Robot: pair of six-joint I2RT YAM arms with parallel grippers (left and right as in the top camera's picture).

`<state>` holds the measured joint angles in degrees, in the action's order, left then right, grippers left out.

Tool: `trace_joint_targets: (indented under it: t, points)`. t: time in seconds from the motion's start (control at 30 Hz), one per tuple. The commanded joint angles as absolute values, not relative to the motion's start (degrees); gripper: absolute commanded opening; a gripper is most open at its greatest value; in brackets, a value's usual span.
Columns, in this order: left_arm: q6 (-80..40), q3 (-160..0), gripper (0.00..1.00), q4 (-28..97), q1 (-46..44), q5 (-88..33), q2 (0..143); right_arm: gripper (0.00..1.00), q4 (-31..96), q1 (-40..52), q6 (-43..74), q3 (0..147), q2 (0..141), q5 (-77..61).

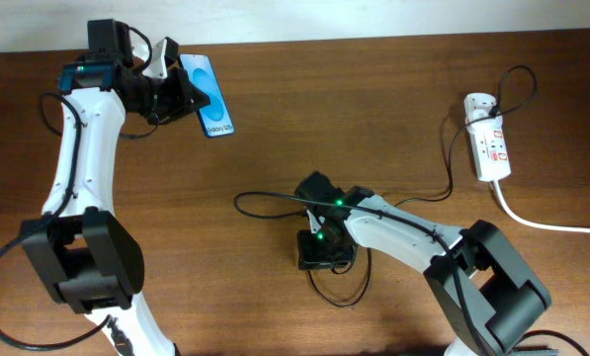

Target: Plug charger to phone and switch on socket

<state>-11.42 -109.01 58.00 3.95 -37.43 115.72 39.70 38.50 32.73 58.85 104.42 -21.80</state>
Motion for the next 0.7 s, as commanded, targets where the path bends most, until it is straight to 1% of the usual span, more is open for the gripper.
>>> trace_joint_targets:
  t: [0.0,0.07,0.2,0.3,0.37,0.4,0.67]
  points:
    - [-11.53,-109.67,0.00,57.74,4.36,-38.52,115.07,0.41,39.35,38.59,33.08,58.39,105.54,-22.37]
    - [-11.53,-109.67,0.00,57.74,4.36,-38.52,115.07,0.32,39.40,38.61,33.06,58.39,105.54,-22.39]
    - [-11.53,-109.67,0.00,57.76,4.36,-38.52,115.07,0.31,39.62,38.61,33.06,58.39,105.54,-23.29]
    - [-11.53,-109.67,0.00,57.74,4.36,-38.52,115.07,0.24,39.59,38.61,33.08,58.39,105.54,-23.62]
    - [-11.53,-109.67,0.00,57.74,4.36,-38.52,115.07,0.23,39.62,38.63,33.08,58.39,105.54,-23.64]
    - [-11.53,-109.67,0.00,57.74,4.36,-38.52,115.07,0.19,39.66,38.63,33.08,58.39,105.54,-23.68]
    - [-11.53,-109.67,0.00,57.74,4.36,-38.52,115.07,0.17,39.83,38.63,33.06,58.39,105.54,-23.81]
